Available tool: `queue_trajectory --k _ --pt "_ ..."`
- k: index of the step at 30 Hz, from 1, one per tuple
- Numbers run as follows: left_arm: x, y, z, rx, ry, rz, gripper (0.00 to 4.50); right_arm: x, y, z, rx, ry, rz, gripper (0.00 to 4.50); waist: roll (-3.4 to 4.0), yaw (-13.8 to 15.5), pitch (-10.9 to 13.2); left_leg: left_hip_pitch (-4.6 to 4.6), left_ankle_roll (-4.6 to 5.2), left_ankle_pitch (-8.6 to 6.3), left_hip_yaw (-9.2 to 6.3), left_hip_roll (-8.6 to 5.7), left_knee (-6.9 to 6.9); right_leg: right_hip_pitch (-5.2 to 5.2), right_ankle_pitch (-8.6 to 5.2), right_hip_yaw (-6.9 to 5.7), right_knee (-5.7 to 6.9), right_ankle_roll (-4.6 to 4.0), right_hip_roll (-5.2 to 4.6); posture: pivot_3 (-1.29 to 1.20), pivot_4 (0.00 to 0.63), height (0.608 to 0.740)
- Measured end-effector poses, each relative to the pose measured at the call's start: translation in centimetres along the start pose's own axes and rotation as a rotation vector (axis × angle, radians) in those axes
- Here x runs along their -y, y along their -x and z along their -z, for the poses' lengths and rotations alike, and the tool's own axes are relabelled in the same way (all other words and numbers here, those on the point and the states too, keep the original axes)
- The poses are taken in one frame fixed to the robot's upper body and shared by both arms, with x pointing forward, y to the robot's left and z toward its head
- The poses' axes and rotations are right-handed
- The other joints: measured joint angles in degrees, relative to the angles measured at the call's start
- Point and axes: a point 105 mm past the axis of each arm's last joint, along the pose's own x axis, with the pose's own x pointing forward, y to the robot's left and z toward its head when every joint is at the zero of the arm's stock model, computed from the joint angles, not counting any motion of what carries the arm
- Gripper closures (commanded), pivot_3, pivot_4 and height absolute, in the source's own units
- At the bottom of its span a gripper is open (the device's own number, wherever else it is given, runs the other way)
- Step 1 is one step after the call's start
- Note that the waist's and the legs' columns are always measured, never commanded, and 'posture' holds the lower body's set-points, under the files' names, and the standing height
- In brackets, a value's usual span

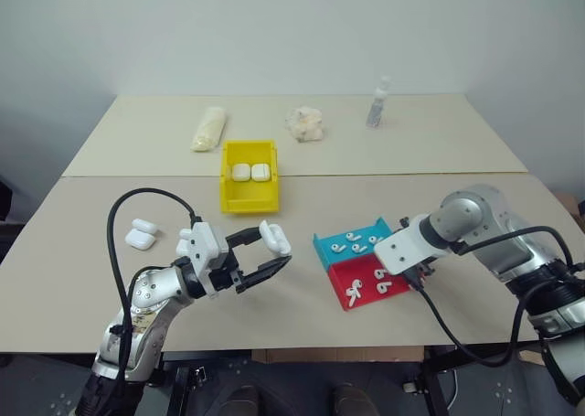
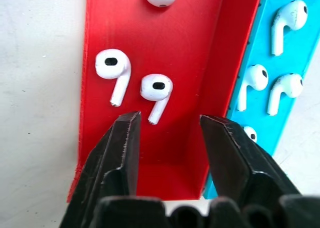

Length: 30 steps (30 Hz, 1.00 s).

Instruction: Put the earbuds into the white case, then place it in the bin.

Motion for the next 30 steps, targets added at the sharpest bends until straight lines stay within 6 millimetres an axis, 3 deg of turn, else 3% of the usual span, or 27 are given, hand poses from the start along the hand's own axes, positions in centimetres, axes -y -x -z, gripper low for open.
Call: queue_trajectory --k 30 --pt "0.0 0.2 0.0 -0.014 -0.013 -0.025 1.73 0.2 -1.1 -0.5 0.014 -0.023 -0.011 2.34 0.0 0.02 0.0 0.0 0.0 0.0 -0.23 -0.01 0.0 0.0 0.0 0.0 0.0 0.0 0.0 0.0 0.15 0.74"
